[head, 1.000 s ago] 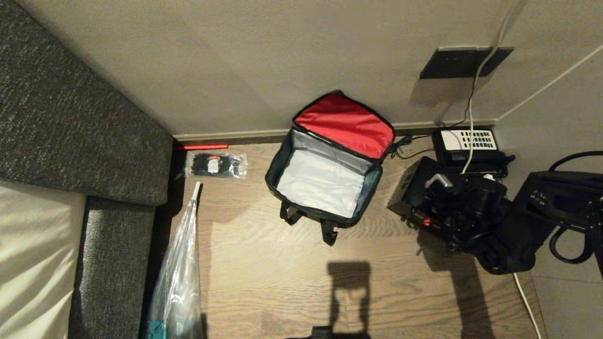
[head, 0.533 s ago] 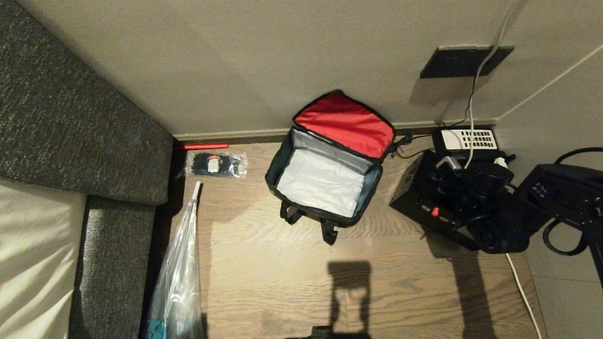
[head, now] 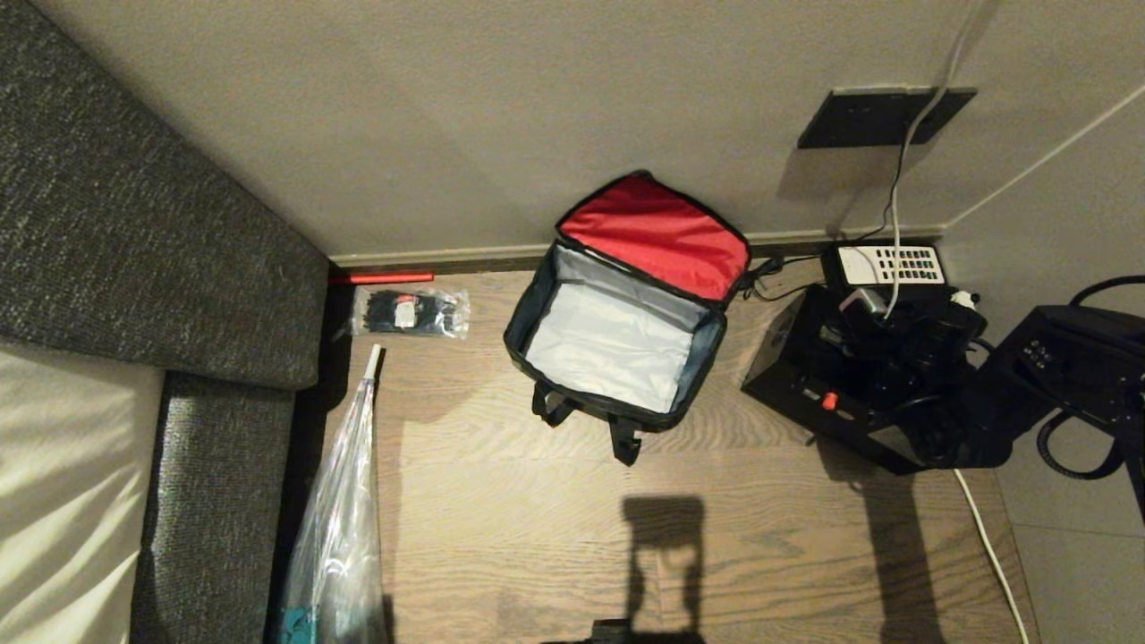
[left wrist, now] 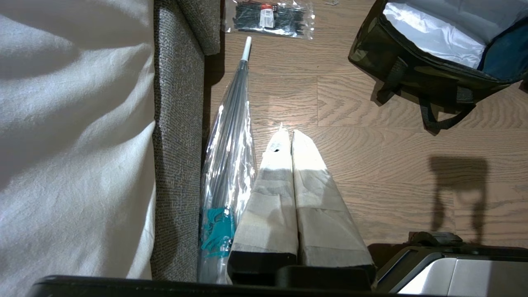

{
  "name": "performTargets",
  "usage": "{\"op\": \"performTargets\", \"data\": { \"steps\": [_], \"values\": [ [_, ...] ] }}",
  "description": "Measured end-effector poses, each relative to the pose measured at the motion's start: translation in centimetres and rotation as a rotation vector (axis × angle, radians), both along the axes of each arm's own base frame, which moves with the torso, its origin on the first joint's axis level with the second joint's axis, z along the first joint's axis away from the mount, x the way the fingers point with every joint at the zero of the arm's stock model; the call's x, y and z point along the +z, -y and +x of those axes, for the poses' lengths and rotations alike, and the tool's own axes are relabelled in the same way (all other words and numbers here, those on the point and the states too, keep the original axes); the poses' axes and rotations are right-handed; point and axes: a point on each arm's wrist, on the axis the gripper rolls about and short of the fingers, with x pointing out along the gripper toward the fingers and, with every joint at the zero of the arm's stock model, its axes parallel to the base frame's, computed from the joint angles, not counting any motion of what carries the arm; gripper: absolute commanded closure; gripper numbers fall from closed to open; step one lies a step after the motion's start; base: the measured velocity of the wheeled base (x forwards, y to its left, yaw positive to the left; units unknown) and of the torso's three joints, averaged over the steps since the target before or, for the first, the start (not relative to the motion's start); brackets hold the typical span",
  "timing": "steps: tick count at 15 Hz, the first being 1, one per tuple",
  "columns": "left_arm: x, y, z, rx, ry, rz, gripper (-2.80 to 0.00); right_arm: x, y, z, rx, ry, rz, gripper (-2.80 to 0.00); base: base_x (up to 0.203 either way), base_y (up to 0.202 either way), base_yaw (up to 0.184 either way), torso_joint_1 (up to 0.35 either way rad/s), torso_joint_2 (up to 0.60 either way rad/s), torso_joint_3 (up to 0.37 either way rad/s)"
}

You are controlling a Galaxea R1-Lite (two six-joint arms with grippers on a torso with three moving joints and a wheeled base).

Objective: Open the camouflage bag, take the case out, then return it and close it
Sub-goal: Grip the handle again, then place the black box back

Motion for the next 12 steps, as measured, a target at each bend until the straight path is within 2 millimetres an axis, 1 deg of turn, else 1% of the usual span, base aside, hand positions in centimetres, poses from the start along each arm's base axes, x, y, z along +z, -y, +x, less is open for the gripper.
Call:
{"op": "performTargets", "data": {
  "steps": [8,12],
  "values": [
    [0.0,0.0,0.0,0.000,0.000,0.000,0.00,-0.1,-0.1,-0.3,-0.002,0.001,0.015,0.00,0.000,0.000,0.000,0.000,0.00,0.000],
    [0.0,0.0,0.0,0.000,0.000,0.000,0.00,0.9,-0.6,-1.0,0.001,-0.003,0.019,0.00,0.000,0.000,0.000,0.000,0.00,0.000]
  ]
}}
